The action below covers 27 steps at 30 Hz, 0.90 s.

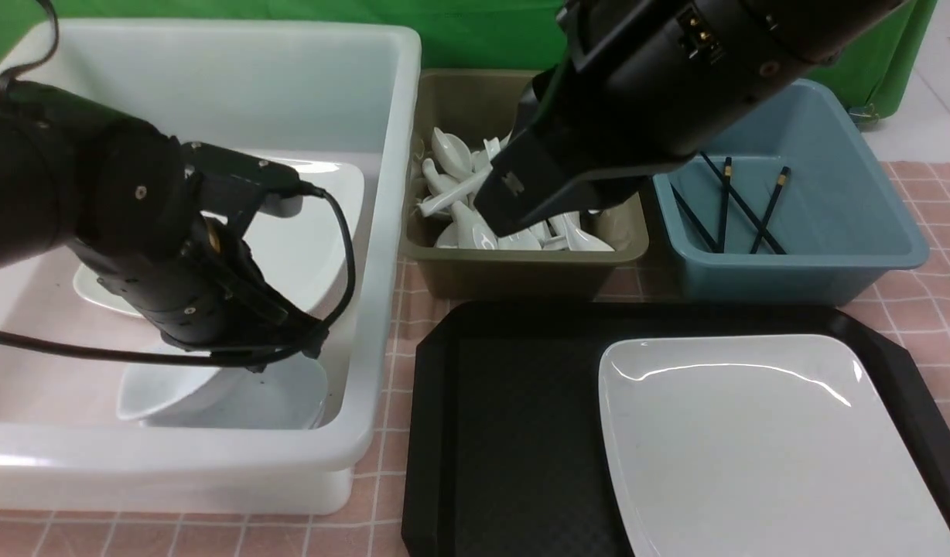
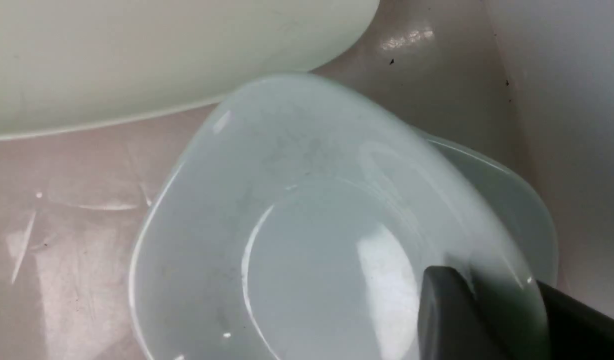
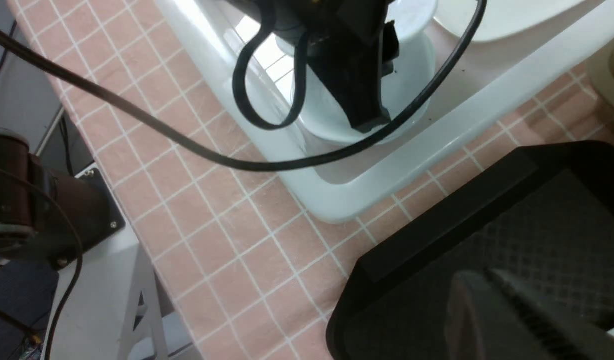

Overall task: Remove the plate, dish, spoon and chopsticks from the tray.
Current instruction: Use the left arm to put the small plate into the large storage box on the left

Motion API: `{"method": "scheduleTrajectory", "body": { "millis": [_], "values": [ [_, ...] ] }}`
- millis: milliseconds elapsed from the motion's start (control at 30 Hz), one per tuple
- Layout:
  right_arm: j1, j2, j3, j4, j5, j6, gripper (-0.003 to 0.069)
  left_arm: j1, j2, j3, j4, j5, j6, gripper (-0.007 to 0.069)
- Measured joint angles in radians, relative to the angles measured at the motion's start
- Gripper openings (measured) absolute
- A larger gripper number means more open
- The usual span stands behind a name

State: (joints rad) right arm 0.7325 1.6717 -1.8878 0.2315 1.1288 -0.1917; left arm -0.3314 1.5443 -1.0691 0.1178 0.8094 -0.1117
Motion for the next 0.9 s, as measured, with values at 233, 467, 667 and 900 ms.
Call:
{"method": "scheduleTrajectory", "body": {
  "millis": [233, 467, 667, 900],
  "values": [
    [0.0, 0.0, -0.002, -0.025, 0.002, 0.0, 0.003, 0.0, -0.018, -0.015, -0.077, 0.021, 0.04, 0.0429],
    [-0.002, -0.047, -0.012, -0.173, 0.004, 0.004, 0.003, -0.051, -0.06, -0.113, -0.18, 0.038, 0.08, 0.0456],
    [-0.085, -0.144, -0.006, -0.26, 0.004, 0.032, 0.0031, -0.191, -0.022, -0.266, -0.259, 0.044, 0.083, 0.0167],
    [-0.311, -0.396, 0.259, -0.281, 0.004, 0.05, 0.0031, -0.335, 0.229, -0.574, -0.346, 0.097, 0.087, 0.0009]
  ]
}}
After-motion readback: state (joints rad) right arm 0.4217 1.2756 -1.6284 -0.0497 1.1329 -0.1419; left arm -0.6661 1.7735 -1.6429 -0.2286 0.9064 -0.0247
